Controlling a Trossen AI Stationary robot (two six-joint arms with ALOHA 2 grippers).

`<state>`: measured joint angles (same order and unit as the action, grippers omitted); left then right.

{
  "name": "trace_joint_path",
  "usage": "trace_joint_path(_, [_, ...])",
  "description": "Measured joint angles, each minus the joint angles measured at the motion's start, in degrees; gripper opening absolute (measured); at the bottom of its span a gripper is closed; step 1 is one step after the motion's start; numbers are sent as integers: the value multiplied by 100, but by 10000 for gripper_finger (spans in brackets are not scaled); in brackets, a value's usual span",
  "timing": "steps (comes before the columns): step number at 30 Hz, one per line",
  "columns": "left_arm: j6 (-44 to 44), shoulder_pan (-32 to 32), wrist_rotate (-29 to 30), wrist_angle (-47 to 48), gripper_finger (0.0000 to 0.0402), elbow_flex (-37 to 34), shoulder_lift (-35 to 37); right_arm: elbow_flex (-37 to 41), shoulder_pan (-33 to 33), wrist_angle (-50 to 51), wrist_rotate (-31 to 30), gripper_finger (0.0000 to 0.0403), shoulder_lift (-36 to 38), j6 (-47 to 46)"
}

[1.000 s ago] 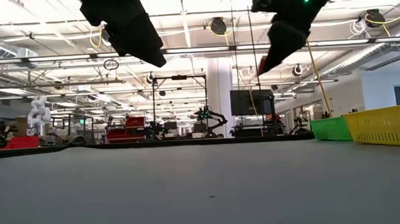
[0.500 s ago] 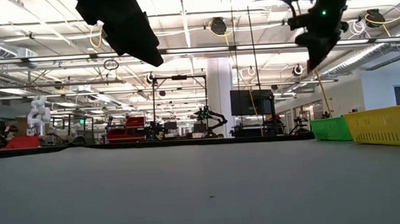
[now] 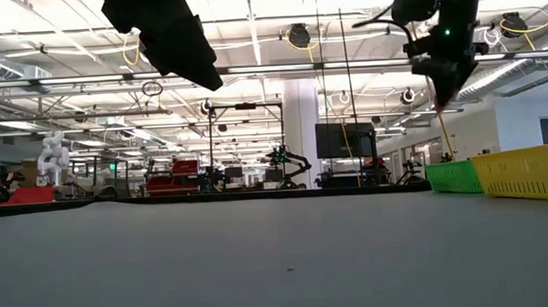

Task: Sort & place blocks by color
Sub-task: Put right orange block into the green basket, then put orange block into the green basket

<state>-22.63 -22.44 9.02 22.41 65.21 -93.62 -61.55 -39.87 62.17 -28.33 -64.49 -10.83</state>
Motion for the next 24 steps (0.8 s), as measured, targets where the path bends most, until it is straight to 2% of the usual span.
trace_joint_path(11, [-9,-11,0,0,189,0,0,824,-153,-385,-19,210,-4,152])
trace_joint_path(18, [-9,-11,0,0,189,0,0,882,-159,-525,21,225,19,265])
trace_joint_path(21, [-9,-11,0,0,189,0,0,882,-156,-782,500,225,82,299])
trace_joint_path(24, [-11,-11,0,0,189,0,0,884,-136,-1243,1435,226,163,291])
